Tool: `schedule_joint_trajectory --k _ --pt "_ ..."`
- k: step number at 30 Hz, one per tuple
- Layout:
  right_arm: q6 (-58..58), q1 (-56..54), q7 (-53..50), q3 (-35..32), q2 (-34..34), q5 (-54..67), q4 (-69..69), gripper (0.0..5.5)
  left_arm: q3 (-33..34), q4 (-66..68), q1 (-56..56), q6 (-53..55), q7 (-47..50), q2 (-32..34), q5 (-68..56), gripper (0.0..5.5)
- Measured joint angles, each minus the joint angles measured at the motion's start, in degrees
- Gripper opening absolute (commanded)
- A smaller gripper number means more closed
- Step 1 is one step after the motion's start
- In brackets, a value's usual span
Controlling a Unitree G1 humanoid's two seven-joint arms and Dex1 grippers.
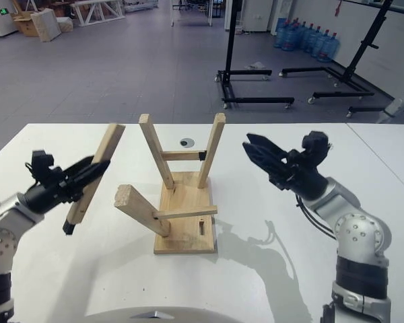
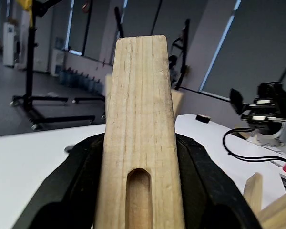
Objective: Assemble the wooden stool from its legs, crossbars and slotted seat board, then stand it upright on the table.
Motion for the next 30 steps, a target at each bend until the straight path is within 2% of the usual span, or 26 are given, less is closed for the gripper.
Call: schedule_joint_trajectory --k 4,10,16,22,30 --pt "1.11 -7.09 -1.08 6.95 4.88 0.96 -0.82 3.61 -3.16 -1.54 -11.41 0.74 -4.05 1.69 -5.77 2.04" --pt "-2.57 -12.48 2.49 15.86 12.58 -4.48 1.32 3.61 -10.35 -0.01 -18.38 4.27 -8.73 0.69 -10.22 2.04" --pt "-7.03 -13.25 5.22 19.76 15.94 -10.63 1.82 3.61 -15.03 2.19 -18.84 5.22 -10.42 0.43 -9.17 2.04" --pt "-7.81 -14.63 4.90 20.42 18.87 -11.44 2.90 3.61 -17.08 3.20 -19.34 5.17 -10.37 -1.09 -7.56 2.04" --pt "-7.96 -15.22 3.58 20.85 21.47 -12.67 3.47 2.20 -17.56 3.34 -19.92 5.30 -10.03 -1.58 -7.05 2.04"
